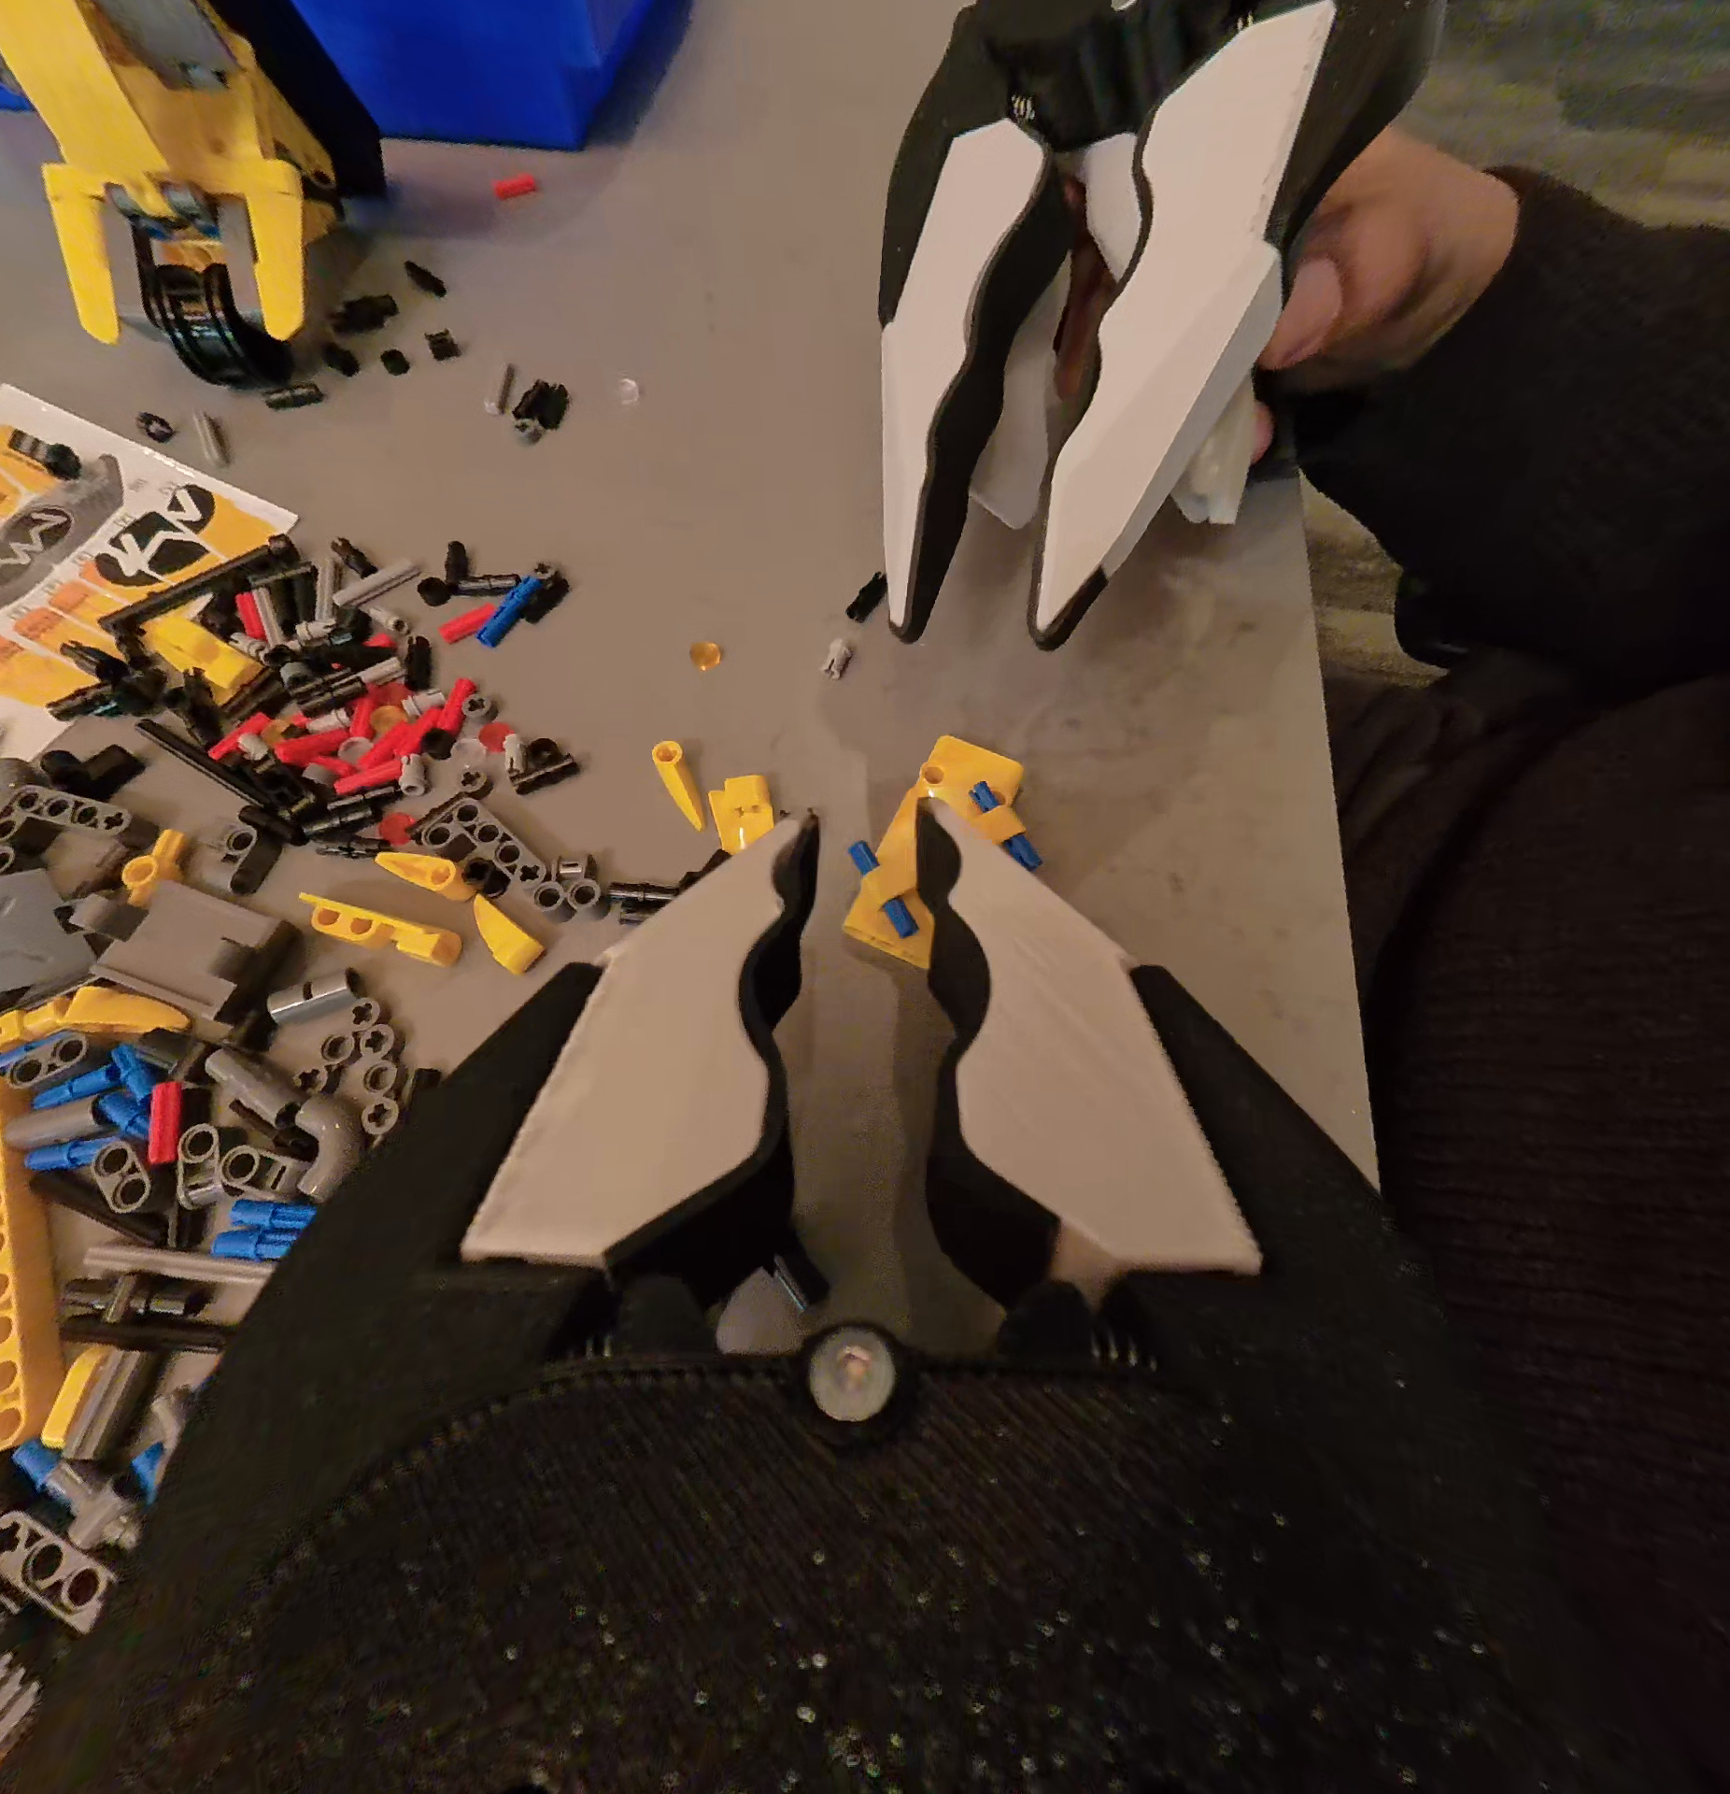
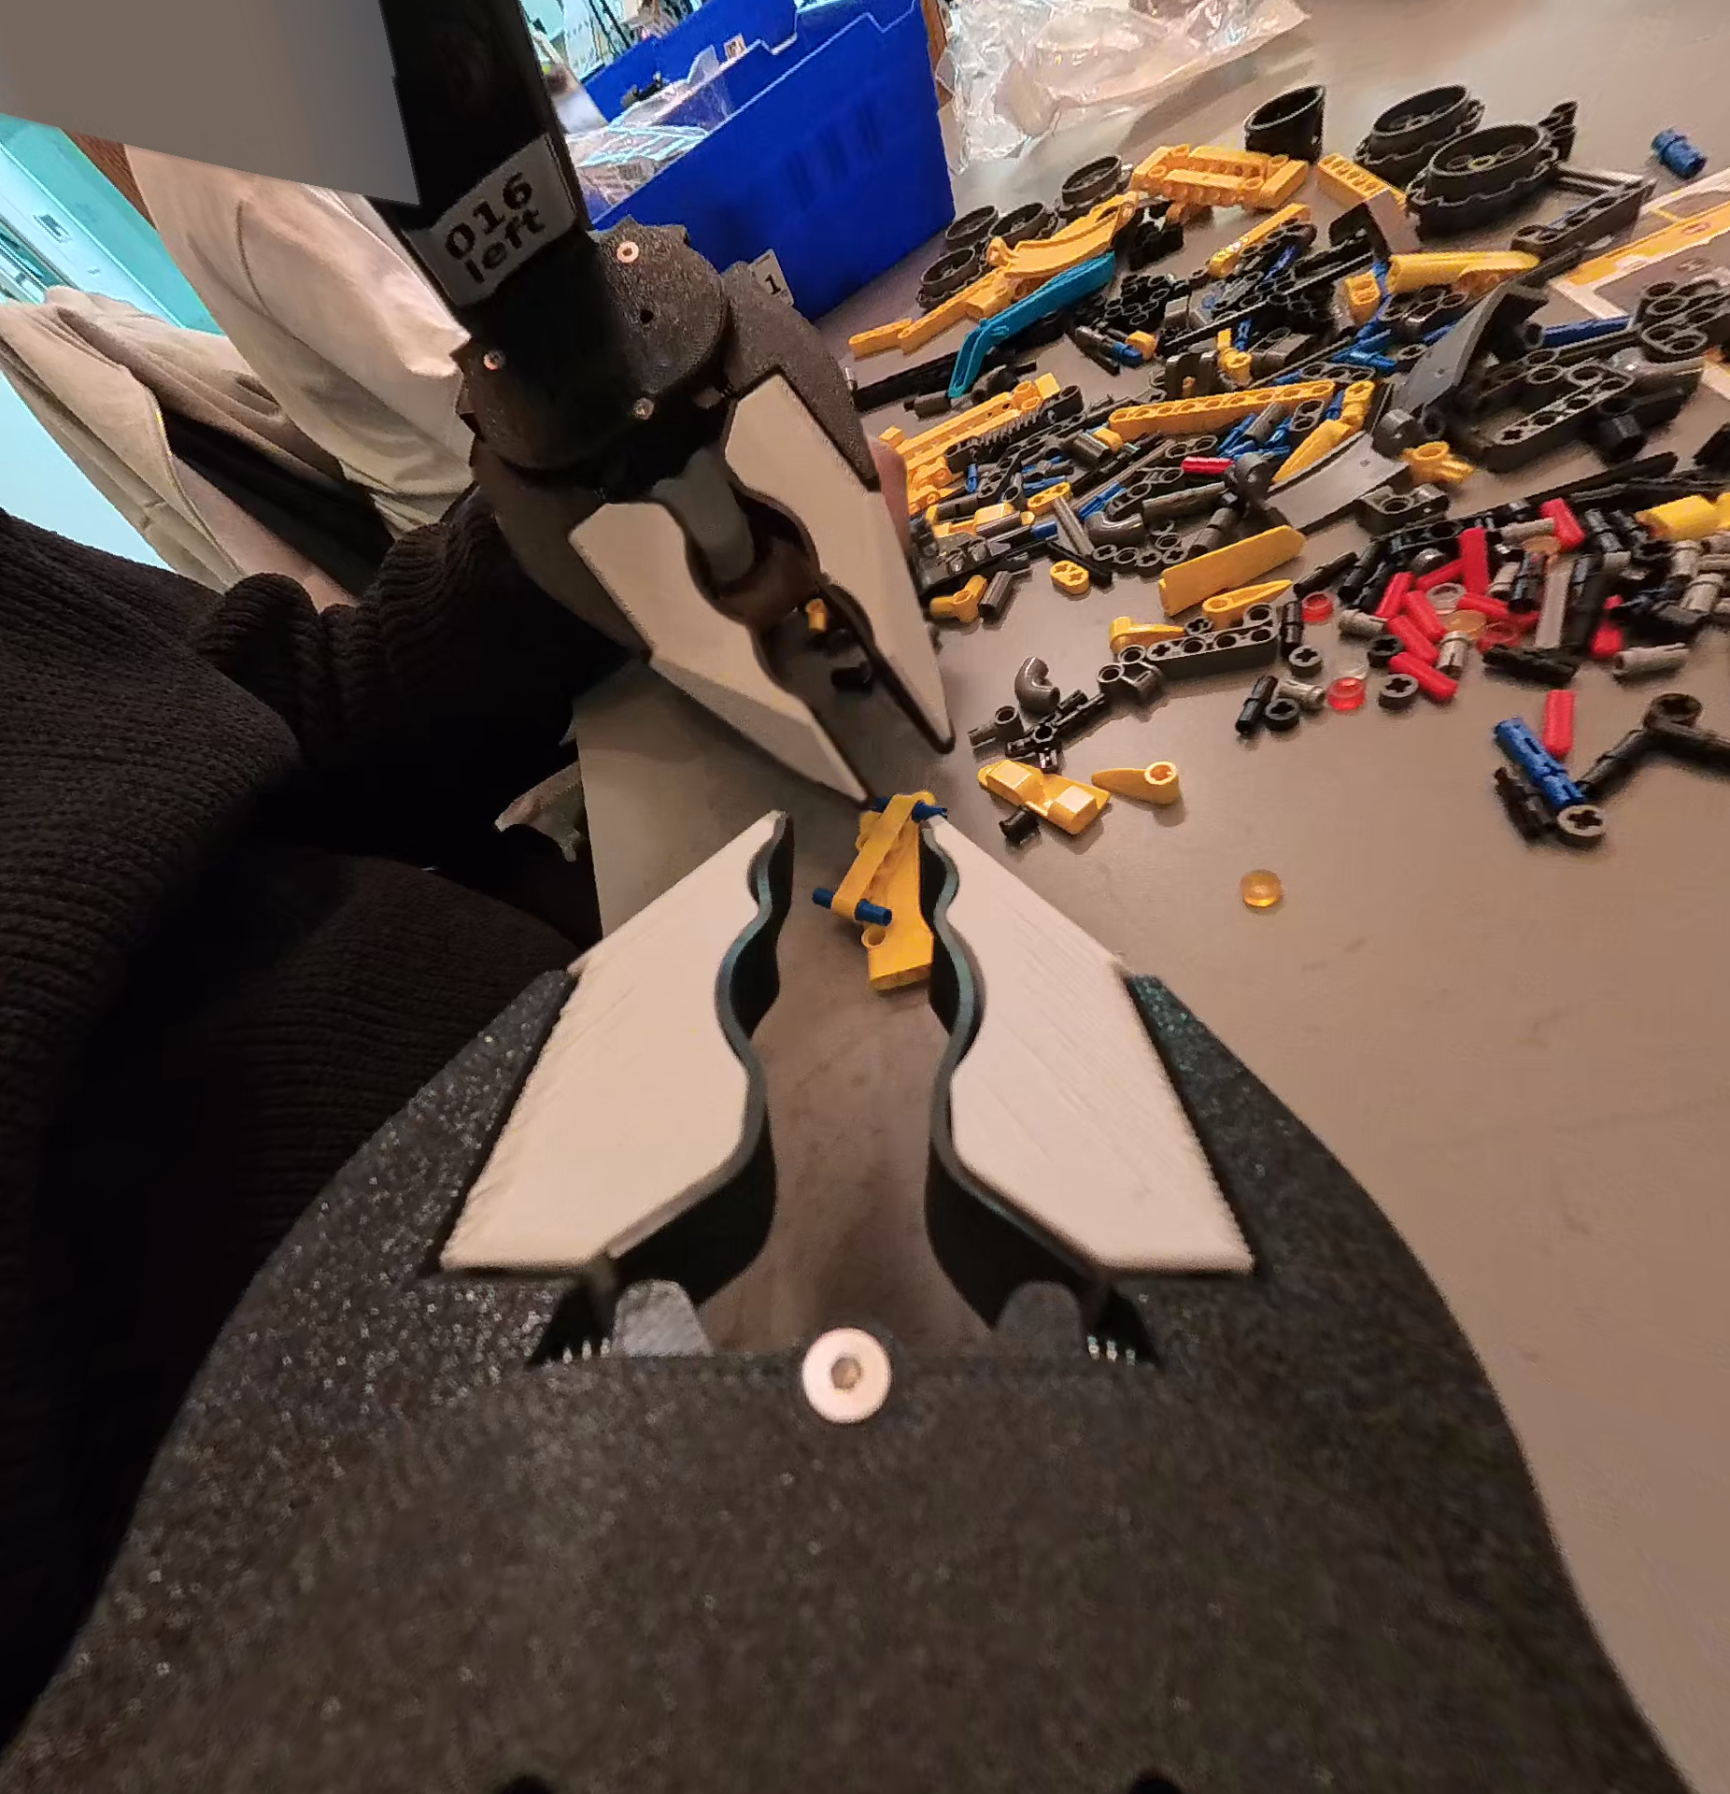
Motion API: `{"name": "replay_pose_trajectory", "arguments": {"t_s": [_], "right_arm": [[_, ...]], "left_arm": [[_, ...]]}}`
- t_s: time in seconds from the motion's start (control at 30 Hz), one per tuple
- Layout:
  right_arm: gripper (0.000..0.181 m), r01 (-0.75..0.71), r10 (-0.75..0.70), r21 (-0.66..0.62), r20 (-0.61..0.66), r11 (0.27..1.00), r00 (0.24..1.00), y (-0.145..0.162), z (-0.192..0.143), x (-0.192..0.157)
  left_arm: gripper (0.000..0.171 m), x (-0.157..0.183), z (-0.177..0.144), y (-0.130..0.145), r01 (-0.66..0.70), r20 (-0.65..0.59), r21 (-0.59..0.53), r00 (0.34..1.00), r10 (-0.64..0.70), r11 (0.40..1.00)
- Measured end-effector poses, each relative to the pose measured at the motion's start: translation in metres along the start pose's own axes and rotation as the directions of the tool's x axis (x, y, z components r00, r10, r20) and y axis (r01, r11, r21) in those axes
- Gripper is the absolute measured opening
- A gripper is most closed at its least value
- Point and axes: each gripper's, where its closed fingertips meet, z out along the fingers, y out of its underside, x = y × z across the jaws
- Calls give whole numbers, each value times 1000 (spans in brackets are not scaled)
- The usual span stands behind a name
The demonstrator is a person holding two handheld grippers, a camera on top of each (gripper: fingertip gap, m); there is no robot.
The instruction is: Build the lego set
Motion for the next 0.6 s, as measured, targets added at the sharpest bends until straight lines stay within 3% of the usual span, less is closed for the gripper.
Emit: {"name": "replay_pose_trajectory", "arguments": {"t_s": [0.1,0.17,0.33,0.6], "right_arm": [[25,-2,2,4,0,1000,1000,-1,0,0],[25,-1,1,3,-1,1000,1000,0,0,0],[25,3,-3,6,-2,1000,1000,-1,-1,0],[24,9,-9,-4,-5,1000,1000,0,0,0]], "left_arm": [[42,6,-1,3,28,-50,-11,998,-29,1000],[48,9,0,8,50,-79,-46,995,-54,998],[28,6,5,14,34,-35,-90,999,-37,995],[13,8,8,19,7,-32,-126,999,-11,992]]}}
